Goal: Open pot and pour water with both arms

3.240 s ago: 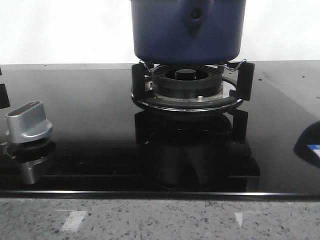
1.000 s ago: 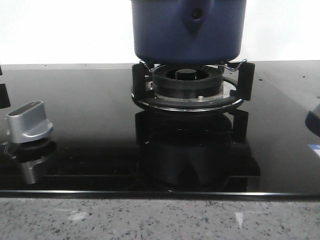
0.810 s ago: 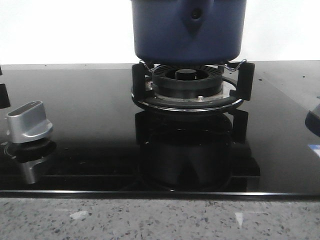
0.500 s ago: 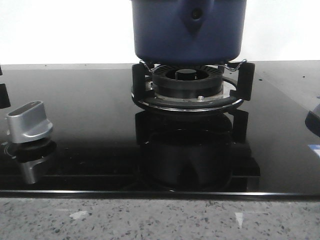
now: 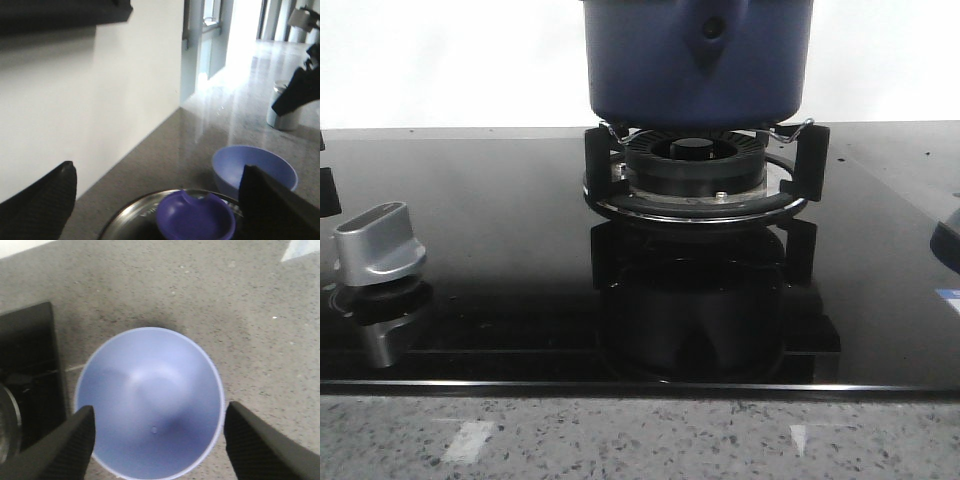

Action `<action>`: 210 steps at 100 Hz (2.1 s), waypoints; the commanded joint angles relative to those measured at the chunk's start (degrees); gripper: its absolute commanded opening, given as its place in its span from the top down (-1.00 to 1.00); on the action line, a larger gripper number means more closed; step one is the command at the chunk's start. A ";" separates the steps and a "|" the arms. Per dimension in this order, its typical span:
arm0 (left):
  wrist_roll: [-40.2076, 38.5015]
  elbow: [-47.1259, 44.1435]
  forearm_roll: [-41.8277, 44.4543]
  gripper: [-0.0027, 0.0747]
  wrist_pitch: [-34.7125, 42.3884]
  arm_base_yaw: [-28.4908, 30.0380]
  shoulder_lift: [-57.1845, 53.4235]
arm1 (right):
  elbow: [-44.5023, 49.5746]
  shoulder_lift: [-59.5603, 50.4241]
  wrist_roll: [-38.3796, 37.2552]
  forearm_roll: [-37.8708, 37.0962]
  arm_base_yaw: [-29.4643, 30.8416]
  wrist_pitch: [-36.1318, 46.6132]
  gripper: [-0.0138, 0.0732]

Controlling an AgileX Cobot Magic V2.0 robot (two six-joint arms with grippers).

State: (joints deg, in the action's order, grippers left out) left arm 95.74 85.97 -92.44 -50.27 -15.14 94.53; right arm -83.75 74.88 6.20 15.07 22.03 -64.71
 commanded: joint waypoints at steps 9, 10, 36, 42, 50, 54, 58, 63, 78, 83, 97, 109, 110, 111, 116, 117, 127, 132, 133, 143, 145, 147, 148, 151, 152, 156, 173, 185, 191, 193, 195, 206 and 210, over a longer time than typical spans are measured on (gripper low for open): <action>-2.04 1.86 -4.46 -0.55 -3.17 6.67 -9.77 | -1.70 -3.27 5.60 11.91 0.00 3.40 -0.43; -2.59 1.86 -4.46 -0.54 -3.17 6.94 -10.05 | -1.70 -3.45 5.88 13.04 0.00 3.50 -0.43; -16.04 1.86 -2.66 0.49 -3.05 15.87 -17.47 | -0.77 -4.60 20.82 42.40 -0.24 6.01 0.26; -17.83 1.86 -1.86 0.79 -3.34 17.26 -18.38 | -0.45 -4.83 24.62 47.48 -1.25 6.92 0.62; -20.29 1.86 -0.83 0.98 -4.09 18.58 -19.26 | -0.34 -5.47 26.18 49.24 -3.44 8.78 0.82; -21.92 1.86 -0.26 0.98 -4.49 19.10 -19.82 | -0.34 -5.89 26.18 49.24 -5.08 10.25 0.78; -23.31 1.86 0.90 0.98 -4.38 19.47 -20.62 | -0.34 -6.25 26.76 48.99 -6.93 11.73 0.79; -24.42 1.86 2.63 0.98 -3.45 19.45 -21.65 | -0.34 -6.69 28.73 48.63 -9.29 13.41 0.79; -24.57 -1.46 6.49 0.98 7.27 19.45 -27.60 | 1.57 -9.37 35.08 45.58 -16.97 20.33 0.79; -24.57 -4.00 8.56 0.98 13.72 19.45 -30.44 | 2.96 -10.87 35.65 44.06 -19.78 23.69 0.79; -24.47 -12.68 14.12 0.98 24.29 19.45 -38.91 | 9.41 -16.97 38.14 39.47 -25.27 32.93 0.79; -24.47 -20.87 18.99 0.98 24.68 19.31 -45.15 | 17.60 -23.22 38.14 34.82 -26.45 39.85 0.79; -24.47 -21.40 19.12 0.98 24.68 19.18 -45.88 | 18.09 -24.06 38.14 34.29 -26.45 40.15 0.79; -24.47 -22.47 19.10 0.98 24.68 19.21 -46.24 | 18.58 -24.46 38.14 34.08 -26.45 40.45 0.79; -24.34 -26.39 18.80 0.98 25.10 18.72 -48.79 | 22.85 -27.49 38.14 33.00 -26.45 42.64 0.79; -24.34 -26.97 18.68 0.98 25.22 18.59 -49.52 | 23.39 -28.38 38.14 32.82 -26.45 42.89 0.79; -20.62 -35.52 15.06 0.98 26.19 17.85 -54.83 | 31.19 -34.93 38.14 32.47 -26.45 45.12 0.79; -18.30 -40.65 12.44 0.98 26.63 17.75 -57.57 | 35.15 -38.37 38.14 32.17 -26.45 45.64 0.79; -17.91 -41.31 12.02 0.98 26.65 17.77 -58.38 | 36.29 -39.34 38.14 32.17 -26.45 45.76 0.79; -11.69 -50.46 4.35 0.98 27.48 17.54 -64.33 | 44.30 -45.82 38.14 31.48 -26.45 46.20 0.79; -10.72 -52.34 3.31 0.98 27.48 17.54 -65.66 | 46.02 -47.10 38.14 31.44 -26.45 46.32 0.79; -9.34 -54.18 1.87 0.98 27.48 17.54 -67.00 | 47.70 -48.33 38.14 31.44 -26.45 46.43 0.79; -8.56 -54.78 0.92 0.98 27.48 17.54 -67.44 | 48.25 -48.73 38.14 31.44 -26.45 46.47 0.79; -7.27 -57.71 -0.76 0.98 27.62 17.54 -69.16 | 50.91 -50.31 38.14 31.44 -26.45 46.72 0.79; -7.07 -58.27 -1.11 0.98 27.63 17.54 -70.02 | 51.42 -51.07 38.14 31.44 -26.45 46.78 0.79; -6.56 -61.39 -2.66 0.98 28.27 17.54 -72.57 | 54.28 -52.93 38.14 31.44 -26.45 47.19 0.79; -6.46 -69.99 -6.81 0.98 29.05 17.54 -81.81 | 61.68 -60.67 38.14 31.66 -26.45 48.46 0.79; -6.46 -72.19 -8.50 0.98 29.05 17.54 -85.33 | 63.29 -62.28 38.14 31.66 -26.45 49.29 0.79; -6.46 -72.84 -8.50 0.98 29.05 17.54 -85.81 | 63.39 -62.28 38.14 31.66 -26.45 49.29 0.79; -6.46 -72.94 -8.50 0.98 29.05 17.54 -85.81 | 63.39 -62.28 38.14 31.66 -26.45 49.29 0.79; -6.46 -72.95 -8.50 0.98 29.05 17.54 -85.81 | 63.39 -62.28 38.14 31.66 -26.45 49.29 0.79; -6.46 -72.95 -8.39 0.98 28.92 17.54 -85.81 | 63.39 -62.28 37.96 32.67 -26.45 49.15 0.79; -6.46 -72.95 -8.39 0.98 28.82 17.54 -85.81 | 63.39 -62.28 37.96 32.68 -26.45 49.15 0.79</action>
State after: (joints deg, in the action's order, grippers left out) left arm 89.27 11.55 -98.58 -20.94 2.97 8.19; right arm -18.81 12.19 43.76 46.30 -4.35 -19.20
